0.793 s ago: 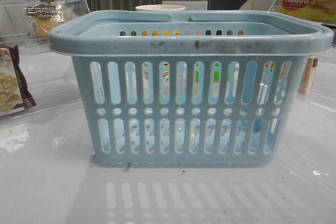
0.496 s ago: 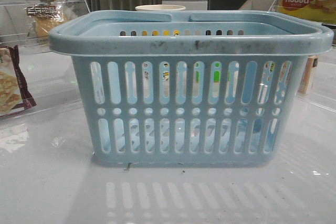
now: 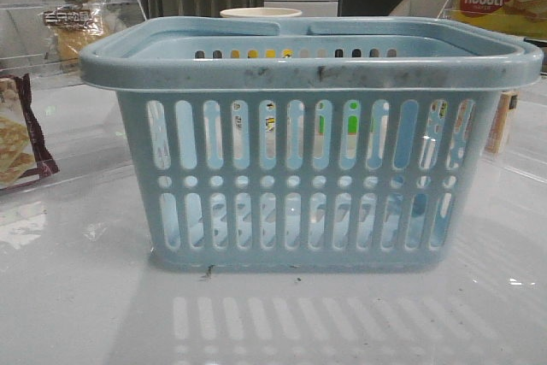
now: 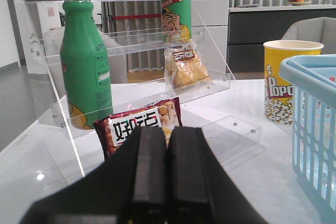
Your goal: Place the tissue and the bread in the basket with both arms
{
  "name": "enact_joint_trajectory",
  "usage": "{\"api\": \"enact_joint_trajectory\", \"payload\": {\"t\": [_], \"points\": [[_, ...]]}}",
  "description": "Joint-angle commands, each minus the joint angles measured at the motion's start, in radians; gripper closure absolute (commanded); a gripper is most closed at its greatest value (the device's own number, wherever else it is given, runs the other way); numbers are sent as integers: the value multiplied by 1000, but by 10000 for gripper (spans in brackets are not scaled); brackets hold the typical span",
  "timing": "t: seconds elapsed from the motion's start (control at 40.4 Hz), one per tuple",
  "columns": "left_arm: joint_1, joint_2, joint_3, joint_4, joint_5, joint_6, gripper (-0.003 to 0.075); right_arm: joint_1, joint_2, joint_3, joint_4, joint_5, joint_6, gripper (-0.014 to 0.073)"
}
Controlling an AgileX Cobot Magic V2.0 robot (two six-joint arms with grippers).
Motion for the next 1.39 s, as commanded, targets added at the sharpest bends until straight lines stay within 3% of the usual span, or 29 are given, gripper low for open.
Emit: {"api": "enact_joint_trajectory", "payload": {"t": [0.0, 0.099, 0.248, 0.694, 1.016, 1.363], "points": [[0, -17, -4, -2, -129, 1, 629, -4, -18, 0, 0, -163, -2, 538], [0, -17, -42, -2, -155, 1, 629, -3, -18, -33, 0, -211, -2, 538], [0, -13, -181, -2, -130, 1, 629, -3, -17, -178, 0, -146, -2, 538], [0, 253, -631, -2, 225, 1, 629, -3, 259, -645, 0, 262, -2, 538], [0, 427, -650, -2, 415, 1, 629, -3, 486, -699, 0, 529, -2, 538], [0, 537, -636, -9, 508, 1, 629, -3, 622, -699, 0, 547, -2, 538]]}}
